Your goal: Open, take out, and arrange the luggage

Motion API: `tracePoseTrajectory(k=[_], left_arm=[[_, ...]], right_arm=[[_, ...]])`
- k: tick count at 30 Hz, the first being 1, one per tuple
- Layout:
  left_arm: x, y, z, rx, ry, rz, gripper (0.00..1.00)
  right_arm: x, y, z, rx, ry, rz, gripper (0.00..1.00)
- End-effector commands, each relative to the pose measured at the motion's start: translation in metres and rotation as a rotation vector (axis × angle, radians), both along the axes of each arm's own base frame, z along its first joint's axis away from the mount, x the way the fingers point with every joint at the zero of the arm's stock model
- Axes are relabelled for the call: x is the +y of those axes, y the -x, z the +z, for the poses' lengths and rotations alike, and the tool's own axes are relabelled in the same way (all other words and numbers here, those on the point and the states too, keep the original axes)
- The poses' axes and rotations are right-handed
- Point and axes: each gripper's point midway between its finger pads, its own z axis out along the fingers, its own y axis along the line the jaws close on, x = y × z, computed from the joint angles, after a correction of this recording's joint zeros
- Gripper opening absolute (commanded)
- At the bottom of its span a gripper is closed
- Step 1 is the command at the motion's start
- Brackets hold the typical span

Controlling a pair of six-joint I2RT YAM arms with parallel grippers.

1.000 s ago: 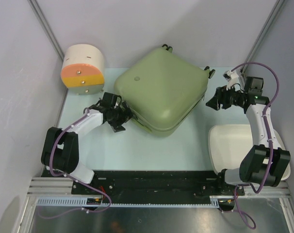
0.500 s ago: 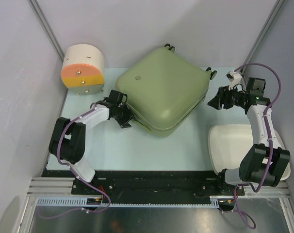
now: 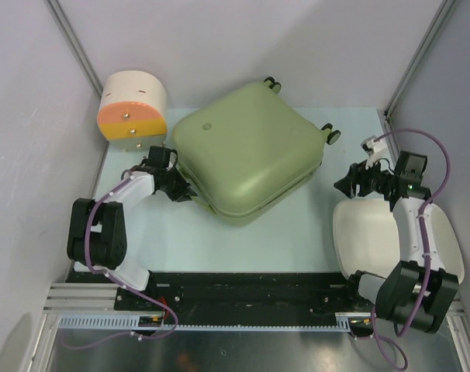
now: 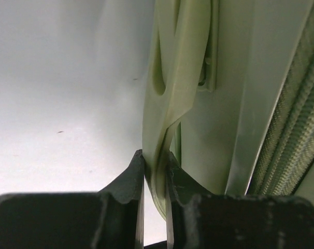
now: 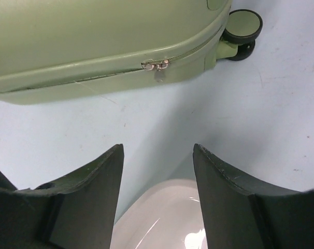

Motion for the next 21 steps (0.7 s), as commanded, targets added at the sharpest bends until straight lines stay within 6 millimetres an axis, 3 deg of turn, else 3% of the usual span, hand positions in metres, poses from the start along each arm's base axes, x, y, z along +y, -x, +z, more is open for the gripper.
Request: tracePoseTrajectory(k=[1,6,13,21], left_arm=[[0.022,0.025,0.007,-0.005,-0.071,-0.116,0.0],[0.021,0.031,0.004,0.003,-0.061,-0.137,0.0],[0.021,0.03,0.007,-0.007,-0.055,-0.141,0.0],[0.024,0.032,0.005,0.007,-0.038,-0.123,0.0]], right_arm=[[0.009,0.0,0.008,-0.19,0.048,0.086,0.6],[0.039,0.003,-0.007,-0.241,0.043,0.187,0.57],[0.055,-0.035,-0.015,-0.342,0.074,0.069,0.58],[0.071,-0.066,-0.036,-0.335,0.057,0.016,0.57]])
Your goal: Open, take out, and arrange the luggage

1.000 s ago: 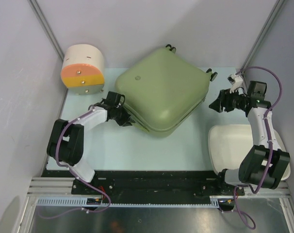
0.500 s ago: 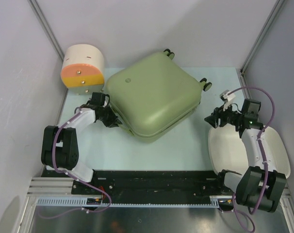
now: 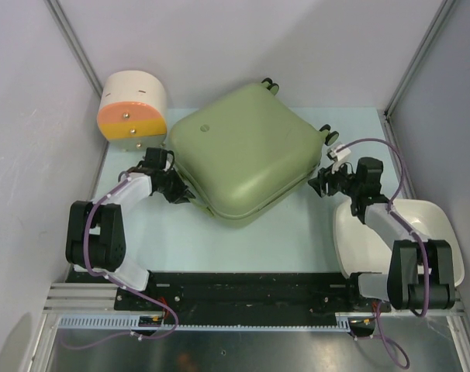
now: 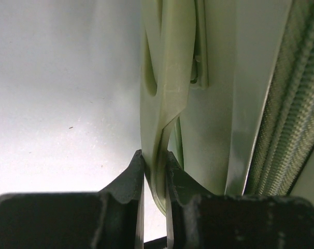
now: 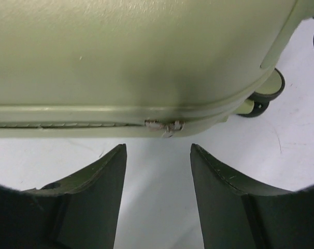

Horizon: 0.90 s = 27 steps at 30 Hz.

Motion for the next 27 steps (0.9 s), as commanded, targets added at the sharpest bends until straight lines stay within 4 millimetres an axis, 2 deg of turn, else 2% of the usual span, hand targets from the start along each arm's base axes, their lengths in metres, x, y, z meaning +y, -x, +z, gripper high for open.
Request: tracePoseTrajectory(k=[1,4,8,15,21,27], left_arm=[[0.01,0.021,0.005,0.013,-0.022,-0.056,0.0],[0.009,0.023,0.004,0.019,-0.016,-0.057,0.0],[0.01,0.023,0.003,0.021,-0.02,-0.056,0.0],[0.014,0.023,0.004,0.01,-0.025,-0.069,0.0],[0.02,0.027,0.005,-0.003,-0.03,-0.069,0.0],[0.025,0.032,0.003,-0.002,-0.025,-0.064,0.0]], right_arm=[[0.009,-0.03,0.016,-0.121,-0.017,-0.051,0.56],[0.017,-0.03,0.007,-0.118,0.01,-0.035,0.5],[0.012,-0.035,-0.001,-0.136,0.055,-0.055,0.38],[-0.006,-0.042,-0.009,-0.152,0.113,-0.087,0.0],[-0.022,-0.042,-0.001,-0.153,0.081,-0.119,0.0],[-0.012,-0.025,0.003,-0.137,0.069,-0.047,0.0]])
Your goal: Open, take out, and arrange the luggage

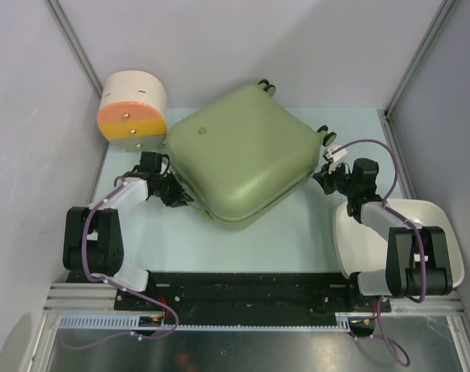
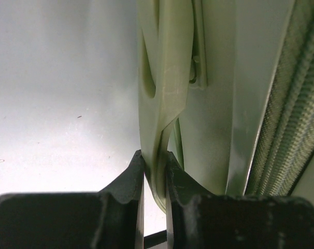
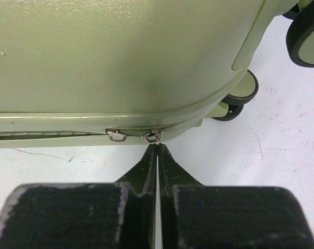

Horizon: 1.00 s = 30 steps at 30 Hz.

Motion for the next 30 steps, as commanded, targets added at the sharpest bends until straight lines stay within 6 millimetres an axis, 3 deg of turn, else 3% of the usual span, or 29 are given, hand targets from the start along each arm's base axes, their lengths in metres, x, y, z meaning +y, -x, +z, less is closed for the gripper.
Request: tracePoseTrajectory(k=[1,5,10,17,23,30], left_arm=[[0.021,0.023,0.004,0.0,-0.056,-0.053,0.0],[0.028,0.032,0.005,0.008,-0.066,-0.061,0.0],[0.043,0.045,0.001,0.034,-0.069,-0.05,0.0],[0.044,0.041,0.004,0.032,-0.044,-0.043,0.0],[0.043,0.042,0.003,0.038,-0.038,-0.042,0.0],[0.042,0.042,0.003,0.042,-0.025,-0.043,0.0]], right_arm=[[-0.002,0.006,0.021,-0.064,0.009,0.023,0.0],[0.003,0.028,0.013,-0.022,0.012,0.07,0.0],[0.018,0.047,0.018,-0.063,0.015,0.112,0.0],[0.038,0.033,0.019,-0.105,-0.015,0.11,0.0],[0.043,0.025,0.015,-0.102,-0.035,0.101,0.0],[0.052,0.025,0.016,-0.121,-0.028,0.131,0.2]])
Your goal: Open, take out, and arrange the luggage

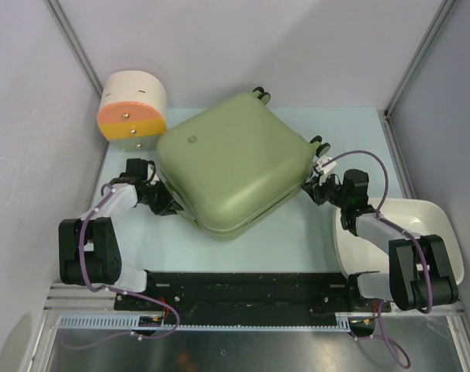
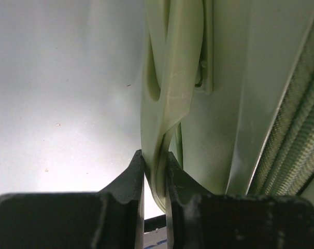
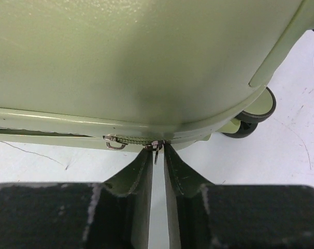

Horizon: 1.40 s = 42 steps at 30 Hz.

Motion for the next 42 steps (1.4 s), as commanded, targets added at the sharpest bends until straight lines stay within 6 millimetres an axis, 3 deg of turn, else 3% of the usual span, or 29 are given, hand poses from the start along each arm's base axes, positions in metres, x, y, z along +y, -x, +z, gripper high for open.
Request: tracePoseTrajectory(k=[1,6,8,12,17,19,21,23,28,31,33,34,38,42], left_arm=[[0.01,0.008,0.004,-0.004,-0.032,-0.035,0.0],[0.009,0.009,0.005,-0.01,-0.029,-0.042,0.0],[0.011,0.008,0.005,-0.016,-0.035,-0.041,0.0],[0.019,0.01,0.008,-0.035,-0.057,-0.045,0.0],[0.046,0.013,0.009,-0.025,-0.118,-0.044,0.0],[0.049,0.012,0.012,-0.019,-0.134,-0.084,0.0],[0.057,0.007,0.016,-0.023,-0.173,-0.112,0.0],[0.061,0.006,0.016,-0.018,-0.193,-0.13,0.0],[0.061,0.002,0.009,0.001,-0.183,-0.161,0.0],[0.063,-0.008,0.013,-0.02,-0.196,-0.193,0.0],[0.065,-0.012,0.011,-0.016,-0.2,-0.211,0.0],[0.065,-0.014,0.01,-0.015,-0.203,-0.213,0.0],[0.067,-0.018,0.005,0.0,-0.207,-0.235,0.0],[0.068,-0.027,0.001,0.006,-0.213,-0.262,0.0]], right_arm=[[0.011,-0.011,0.022,-0.109,0.001,0.021,0.22],[0.016,-0.014,0.018,-0.095,0.024,0.031,0.24],[0.016,-0.015,0.017,-0.084,0.027,0.032,0.0],[0.002,-0.017,0.016,-0.079,0.051,-0.019,0.0],[-0.019,0.0,0.028,-0.126,0.081,-0.033,0.0],[-0.021,0.009,0.025,-0.116,0.096,-0.026,0.0],[-0.028,0.009,0.035,-0.173,0.119,-0.038,0.0],[-0.037,0.003,0.029,-0.187,0.148,-0.054,0.0],[-0.057,-0.031,0.036,-0.275,0.175,-0.096,0.0],[-0.079,-0.051,0.044,-0.34,0.19,-0.126,0.0],[-0.083,-0.062,0.061,-0.408,0.192,-0.116,0.0],[-0.084,-0.067,0.056,-0.407,0.192,-0.095,0.0],[-0.092,-0.087,0.068,-0.48,0.174,-0.04,0.0],[-0.084,-0.101,0.075,-0.553,0.143,0.067,0.0]])
